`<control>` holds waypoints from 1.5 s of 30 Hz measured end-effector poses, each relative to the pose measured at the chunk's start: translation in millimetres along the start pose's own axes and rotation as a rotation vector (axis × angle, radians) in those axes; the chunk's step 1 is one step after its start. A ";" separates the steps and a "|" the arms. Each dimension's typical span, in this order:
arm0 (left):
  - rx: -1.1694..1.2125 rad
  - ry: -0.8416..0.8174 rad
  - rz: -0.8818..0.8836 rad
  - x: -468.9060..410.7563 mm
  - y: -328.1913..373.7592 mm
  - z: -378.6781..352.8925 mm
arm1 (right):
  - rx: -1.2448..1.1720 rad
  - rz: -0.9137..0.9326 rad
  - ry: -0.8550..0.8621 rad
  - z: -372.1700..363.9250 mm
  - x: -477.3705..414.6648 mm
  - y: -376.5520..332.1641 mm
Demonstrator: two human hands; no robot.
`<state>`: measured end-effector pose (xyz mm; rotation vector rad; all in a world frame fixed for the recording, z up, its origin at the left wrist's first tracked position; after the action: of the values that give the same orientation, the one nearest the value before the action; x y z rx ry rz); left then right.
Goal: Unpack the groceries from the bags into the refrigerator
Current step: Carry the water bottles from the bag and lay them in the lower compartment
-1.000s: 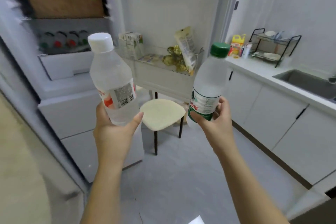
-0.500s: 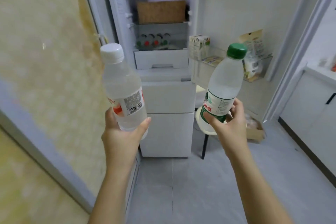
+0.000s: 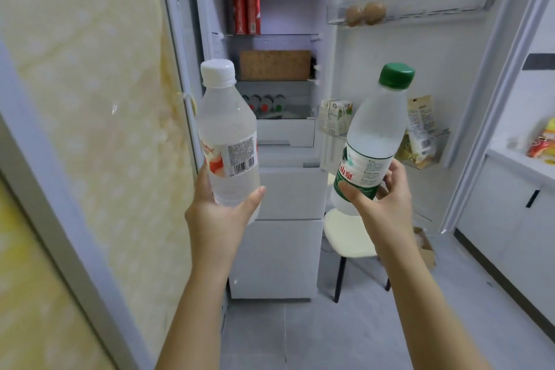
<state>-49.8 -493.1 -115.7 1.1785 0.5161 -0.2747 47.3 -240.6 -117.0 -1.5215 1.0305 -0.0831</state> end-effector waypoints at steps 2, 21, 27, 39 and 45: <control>0.013 0.000 -0.017 -6.1 0.3 2.7 | -0.003 0.022 -0.002 -6.9 0.8 -2.9; 0.074 -0.044 -0.039 -42.7 -19.6 26.8 | 0.021 0.017 -0.027 -66.3 4.8 3.1; 0.074 -0.067 -0.017 -66.4 -28.5 19.6 | 0.032 0.005 -0.024 -76.5 -5.2 10.4; 0.016 -0.088 -0.009 -118.3 -54.7 -34.1 | 0.018 -0.046 -0.039 -86.6 -57.5 60.3; -0.014 -0.074 0.011 -156.9 -74.6 -78.8 | -0.009 -0.068 -0.053 -97.2 -113.1 103.1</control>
<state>-237.2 -456.9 -116.8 1.1534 0.4466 -0.3039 -133.6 -230.2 -121.2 -1.5595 0.9384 -0.0854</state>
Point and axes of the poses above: each hand's wrist, its own x-axis away from the middle knuckle, its own z-axis out of the back of the hand, y = z × x, the point moved 6 cm from there along -x, towards the middle knuckle, and after that the axes turned 14 degrees about -x, right-handed, at the moved point
